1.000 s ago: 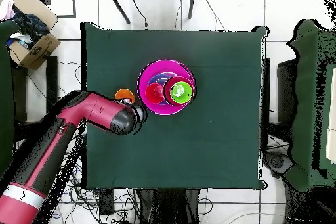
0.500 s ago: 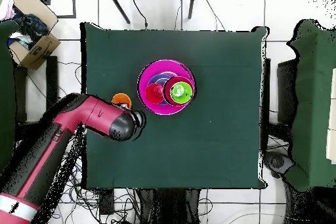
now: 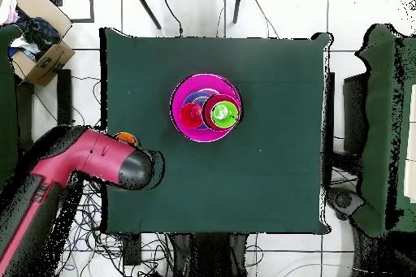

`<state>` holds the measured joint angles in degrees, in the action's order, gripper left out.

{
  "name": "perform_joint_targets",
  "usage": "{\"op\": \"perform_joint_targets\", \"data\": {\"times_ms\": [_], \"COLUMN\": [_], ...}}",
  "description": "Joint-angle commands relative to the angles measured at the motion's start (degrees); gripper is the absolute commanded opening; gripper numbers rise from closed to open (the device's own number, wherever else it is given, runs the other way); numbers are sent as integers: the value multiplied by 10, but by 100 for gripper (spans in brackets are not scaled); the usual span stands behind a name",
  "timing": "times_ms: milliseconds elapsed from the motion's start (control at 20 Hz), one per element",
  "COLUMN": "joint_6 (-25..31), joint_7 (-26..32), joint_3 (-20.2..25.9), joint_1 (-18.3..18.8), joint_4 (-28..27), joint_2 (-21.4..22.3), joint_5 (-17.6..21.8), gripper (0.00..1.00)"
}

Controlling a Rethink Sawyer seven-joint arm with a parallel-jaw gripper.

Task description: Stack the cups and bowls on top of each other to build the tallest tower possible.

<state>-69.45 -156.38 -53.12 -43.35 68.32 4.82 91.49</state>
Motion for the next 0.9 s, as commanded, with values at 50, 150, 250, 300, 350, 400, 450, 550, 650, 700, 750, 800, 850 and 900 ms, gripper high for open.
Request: {"op": "perform_joint_targets", "data": {"times_ms": [50, 150, 250, 300, 350, 400, 450, 550, 650, 700, 750, 800, 850, 900], "joint_6": [-71, -81, -78, -78, -75, -72, -66, -67, -68, -65, -62, -60, -60, -63], "joint_7": [-39, -31, 6, 17, 32, 47, 66, 83, 57, 51, 42, 32, 11, -14], "joint_3": [33, 22, 14, 9, 6, 3, 4, 9, 10, 10, 11, 11, 11, 13], "joint_1": [-11, -5, 5, 12, 19, 26, 33, 47, 62, 69, 78, 88, 98, 108], "joint_4": [24, 11, -7, -17, -24, -32, -39, -49, -58, -62, -67, -72, -77, -81], "joint_2": [78, 85, 94, 97, 99, 102, 106, 110, 109, 108, 109, 109, 109, 110], "joint_5": [38, 49, 56, 62, 66, 70, 72, 76, 78, 79, 76, 73, 70, 64], "gripper": [0, 0, 0, 0, 0, 0, 0, 0, 0, 0, 0, 0, 0, 0]}}
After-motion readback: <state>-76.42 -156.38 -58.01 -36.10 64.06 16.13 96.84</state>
